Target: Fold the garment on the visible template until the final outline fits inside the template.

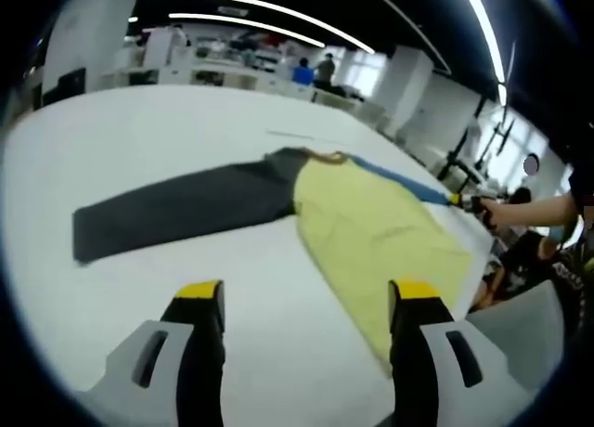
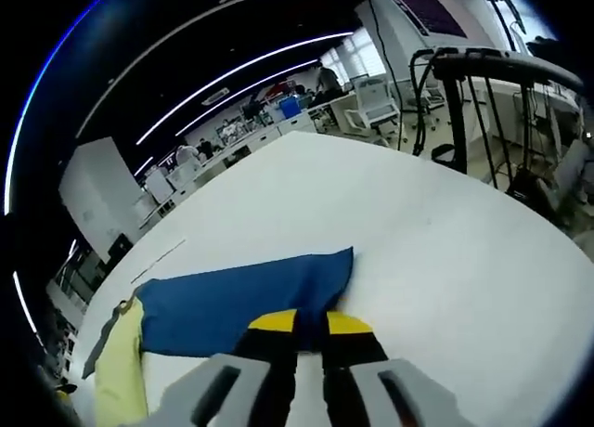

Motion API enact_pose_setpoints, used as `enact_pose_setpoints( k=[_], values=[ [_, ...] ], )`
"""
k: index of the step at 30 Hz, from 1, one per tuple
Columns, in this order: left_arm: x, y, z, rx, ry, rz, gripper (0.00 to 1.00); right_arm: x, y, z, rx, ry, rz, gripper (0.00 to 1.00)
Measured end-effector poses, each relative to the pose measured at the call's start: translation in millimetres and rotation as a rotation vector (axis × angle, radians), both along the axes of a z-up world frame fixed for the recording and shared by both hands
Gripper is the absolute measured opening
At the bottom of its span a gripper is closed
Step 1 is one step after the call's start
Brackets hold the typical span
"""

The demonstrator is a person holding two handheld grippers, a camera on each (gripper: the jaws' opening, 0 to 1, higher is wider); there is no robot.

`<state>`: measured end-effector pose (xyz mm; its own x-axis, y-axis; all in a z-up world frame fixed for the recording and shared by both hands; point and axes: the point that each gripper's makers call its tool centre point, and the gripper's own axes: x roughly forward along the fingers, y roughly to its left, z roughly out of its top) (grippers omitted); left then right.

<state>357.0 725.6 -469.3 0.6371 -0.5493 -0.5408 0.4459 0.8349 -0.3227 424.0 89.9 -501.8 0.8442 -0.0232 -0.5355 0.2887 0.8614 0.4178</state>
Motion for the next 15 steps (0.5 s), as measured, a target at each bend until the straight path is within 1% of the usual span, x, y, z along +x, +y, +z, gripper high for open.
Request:
enact_pose_setpoints(
  k=[9,15],
  values=[
    [1.3,-2,-0.2,-0.005,-0.003,-0.002,0.68,0,-4,7.5,-0.002,-0.017,-0.014,0.00],
    [3.9,-2,2.9,-0.010,-0.016,-0.001,0.68,5,-6,22.9,-0.030,-0.047,-0.006,0.00]
  ],
)
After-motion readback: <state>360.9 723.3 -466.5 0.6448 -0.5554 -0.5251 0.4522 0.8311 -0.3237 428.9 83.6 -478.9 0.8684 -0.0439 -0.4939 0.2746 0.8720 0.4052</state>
